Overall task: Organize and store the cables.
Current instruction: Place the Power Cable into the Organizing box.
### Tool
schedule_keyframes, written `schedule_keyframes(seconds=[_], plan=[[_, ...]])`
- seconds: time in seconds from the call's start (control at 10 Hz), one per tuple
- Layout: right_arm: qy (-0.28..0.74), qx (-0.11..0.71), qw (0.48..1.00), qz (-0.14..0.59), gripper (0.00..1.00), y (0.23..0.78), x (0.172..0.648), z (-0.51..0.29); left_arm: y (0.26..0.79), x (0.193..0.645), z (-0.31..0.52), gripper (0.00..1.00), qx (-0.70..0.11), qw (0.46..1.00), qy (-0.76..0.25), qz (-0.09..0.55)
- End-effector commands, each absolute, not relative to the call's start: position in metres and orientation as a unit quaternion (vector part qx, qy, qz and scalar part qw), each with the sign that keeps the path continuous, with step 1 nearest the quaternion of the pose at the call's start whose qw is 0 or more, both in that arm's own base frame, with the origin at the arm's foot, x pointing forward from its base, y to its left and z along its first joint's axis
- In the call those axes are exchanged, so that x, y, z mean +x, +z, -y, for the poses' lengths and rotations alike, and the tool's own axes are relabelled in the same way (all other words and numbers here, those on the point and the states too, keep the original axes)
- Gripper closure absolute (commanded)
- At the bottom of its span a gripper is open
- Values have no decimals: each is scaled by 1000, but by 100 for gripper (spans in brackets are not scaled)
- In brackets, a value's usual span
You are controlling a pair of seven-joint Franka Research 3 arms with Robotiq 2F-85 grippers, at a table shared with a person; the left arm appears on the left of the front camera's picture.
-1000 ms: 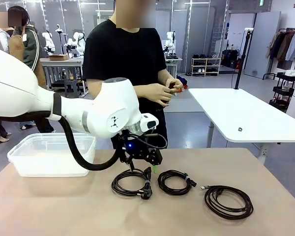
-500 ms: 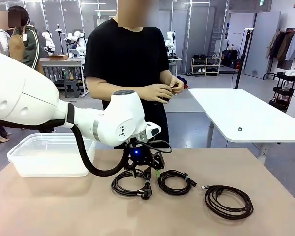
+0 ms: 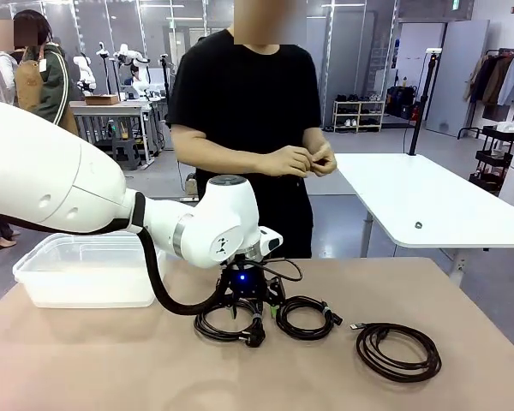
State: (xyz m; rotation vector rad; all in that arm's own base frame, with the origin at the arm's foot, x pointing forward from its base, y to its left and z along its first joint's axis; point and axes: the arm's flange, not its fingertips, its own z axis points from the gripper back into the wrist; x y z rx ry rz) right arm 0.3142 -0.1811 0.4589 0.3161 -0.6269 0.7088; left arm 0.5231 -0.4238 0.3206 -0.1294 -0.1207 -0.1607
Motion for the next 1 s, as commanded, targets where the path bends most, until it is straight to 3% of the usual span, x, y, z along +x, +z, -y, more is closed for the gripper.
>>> schedule_keyframes(seconds=[0.0, 0.2, 0.3, 0.6, 0.9], plan=[[333, 155, 879, 302, 0, 461, 316, 180, 316, 531, 430, 0, -50, 993, -63, 88], [333, 155, 879, 302, 0, 461, 316, 180, 309, 538, 431, 0, -29, 994, -58, 83], [333, 155, 879, 302, 0, 461, 316, 180, 308, 537, 431, 12, -22, 995, -61, 82], [333, 155, 879, 302, 0, 461, 316, 180, 306, 536, 428, 100, -11, 995, -58, 84], [333, 155, 879, 302, 0, 461, 316, 180, 311, 532, 428, 97, 6, 996, -49, 73]])
